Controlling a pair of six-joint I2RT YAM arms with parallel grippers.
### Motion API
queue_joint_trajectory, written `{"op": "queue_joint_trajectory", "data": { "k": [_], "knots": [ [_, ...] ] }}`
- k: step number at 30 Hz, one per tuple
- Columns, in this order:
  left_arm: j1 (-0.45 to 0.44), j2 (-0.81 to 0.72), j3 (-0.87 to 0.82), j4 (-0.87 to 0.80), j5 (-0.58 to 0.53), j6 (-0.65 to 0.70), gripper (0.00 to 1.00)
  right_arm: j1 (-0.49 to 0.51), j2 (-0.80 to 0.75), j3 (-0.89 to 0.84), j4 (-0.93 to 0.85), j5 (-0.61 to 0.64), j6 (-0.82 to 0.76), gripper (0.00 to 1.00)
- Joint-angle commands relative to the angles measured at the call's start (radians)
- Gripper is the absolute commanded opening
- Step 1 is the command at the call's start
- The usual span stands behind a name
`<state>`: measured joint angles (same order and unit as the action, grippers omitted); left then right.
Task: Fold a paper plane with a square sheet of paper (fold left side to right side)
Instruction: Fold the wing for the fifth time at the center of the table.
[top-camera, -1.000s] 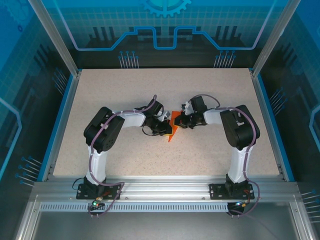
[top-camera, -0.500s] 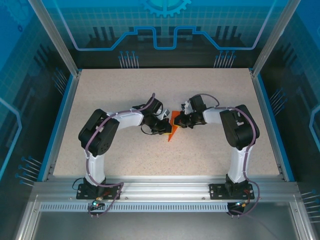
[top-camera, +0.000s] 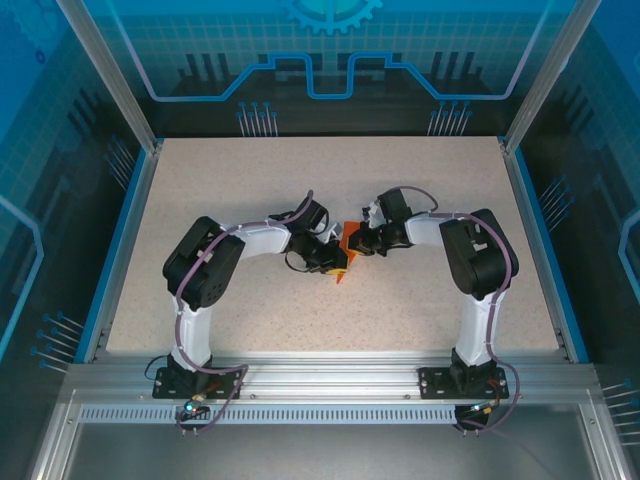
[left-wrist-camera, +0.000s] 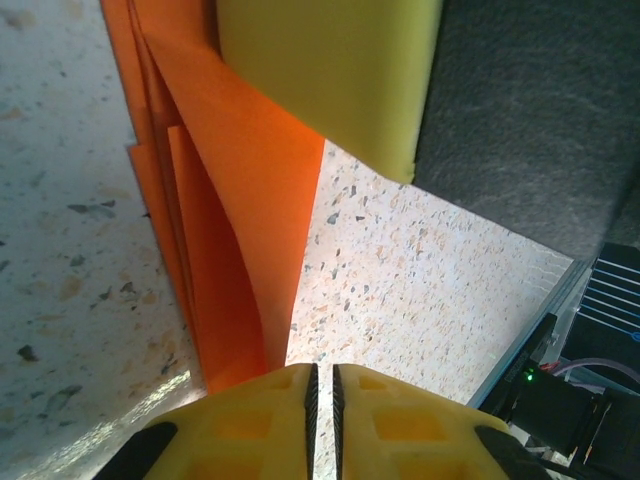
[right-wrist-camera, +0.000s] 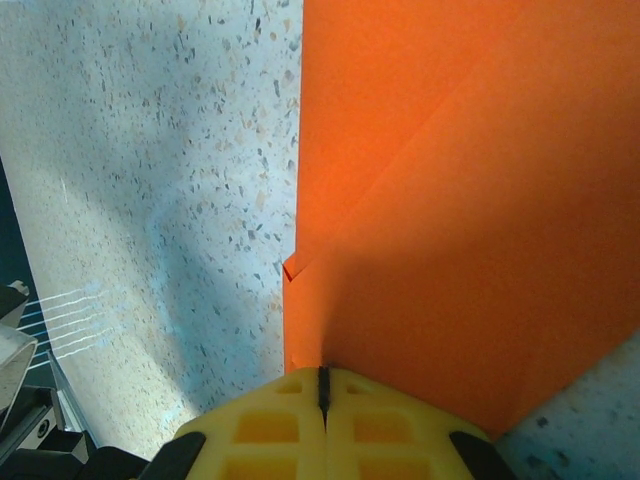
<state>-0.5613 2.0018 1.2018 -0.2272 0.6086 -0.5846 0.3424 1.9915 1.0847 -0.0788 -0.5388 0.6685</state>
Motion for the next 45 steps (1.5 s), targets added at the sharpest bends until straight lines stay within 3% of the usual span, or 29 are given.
{"op": "queue_joint_trajectory", "data": {
  "k": [1,15,45],
  "knots": [
    [-0.011,-0.029,0.029,-0.028,0.001,0.017,0.16,0.009,0.046,0.000,-0.087,0.074,-0.024,0.04],
    [-0.051,0.019,0.129,-0.168,-0.102,0.090,0.19,0.009,0.044,0.003,-0.103,0.083,-0.030,0.03],
    [-0.051,0.037,0.077,-0.163,-0.168,0.115,0.21,0.009,0.061,0.021,-0.154,0.111,-0.046,0.03]
  ]
}}
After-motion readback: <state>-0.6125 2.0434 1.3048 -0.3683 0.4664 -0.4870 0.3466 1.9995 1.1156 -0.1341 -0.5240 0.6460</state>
